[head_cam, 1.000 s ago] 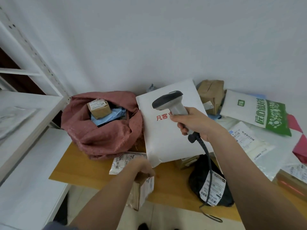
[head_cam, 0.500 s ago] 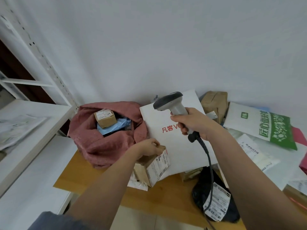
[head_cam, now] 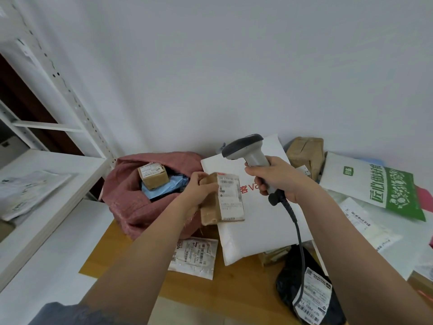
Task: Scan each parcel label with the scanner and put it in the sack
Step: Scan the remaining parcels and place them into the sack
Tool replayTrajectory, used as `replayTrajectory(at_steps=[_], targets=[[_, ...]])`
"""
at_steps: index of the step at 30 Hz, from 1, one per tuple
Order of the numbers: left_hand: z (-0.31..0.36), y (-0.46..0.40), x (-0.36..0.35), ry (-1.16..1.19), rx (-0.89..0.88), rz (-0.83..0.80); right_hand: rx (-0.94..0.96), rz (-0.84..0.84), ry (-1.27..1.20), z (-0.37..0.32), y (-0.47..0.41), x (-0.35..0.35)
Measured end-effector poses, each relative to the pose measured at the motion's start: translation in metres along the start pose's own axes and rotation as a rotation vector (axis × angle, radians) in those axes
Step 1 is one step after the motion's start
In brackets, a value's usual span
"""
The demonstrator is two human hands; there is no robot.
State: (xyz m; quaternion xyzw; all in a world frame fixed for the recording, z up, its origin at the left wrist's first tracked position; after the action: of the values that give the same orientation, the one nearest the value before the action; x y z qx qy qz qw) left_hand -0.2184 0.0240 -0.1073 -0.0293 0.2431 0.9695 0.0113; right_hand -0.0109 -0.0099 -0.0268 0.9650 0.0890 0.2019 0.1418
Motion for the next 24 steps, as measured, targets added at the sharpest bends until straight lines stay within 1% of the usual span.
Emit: replayTrajectory(at_steps=[3, 8, 12, 15, 18, 20, 24], targets=[[0.010, -0.001, 0.011, 0.208, -0.079, 0.073, -0.002, 0.005, -0.023, -0.004, 0.001, 0.000], [0.024, 0.001, 0.034, 0.464, -0.186, 0.143, 0.000, 0.010, -0.036, -0.013, 0.003, -0.002], [0.025, 0.000, 0.048, 0.645, -0.204, 0.229, 0.013, 0.020, -0.071, -0.025, 0.005, -0.008], [0.024, -0.001, 0.056, 0.770, -0.196, 0.239, 0.049, -0.003, -0.076, -0.036, 0.010, -0.013], [0.023, 0.000, 0.061, 0.765, -0.181, 0.223, 0.111, -0.049, 0.038, -0.048, 0.018, -0.017], [0.024, 0.002, 0.067, 0.716, -0.177, 0.249, 0.150, -0.073, 0.125, -0.055, 0.024, -0.019], [0.029, 0.006, 0.077, 0.666, -0.189, 0.278, 0.193, -0.071, 0.246, -0.065, 0.033, -0.019]])
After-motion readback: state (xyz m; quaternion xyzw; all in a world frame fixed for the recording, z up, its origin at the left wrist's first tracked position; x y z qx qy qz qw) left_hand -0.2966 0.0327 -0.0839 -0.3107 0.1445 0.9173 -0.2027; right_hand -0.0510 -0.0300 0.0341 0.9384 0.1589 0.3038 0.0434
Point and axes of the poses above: each hand's wrist, its own y-axis away from the middle knuckle, its own x-axis out of the back of the hand, z = x × y, the point moved 4 cm from there along -y, towards the middle knuckle, and after that the axes turned 14 degrees about y, right-handed, at the moved point
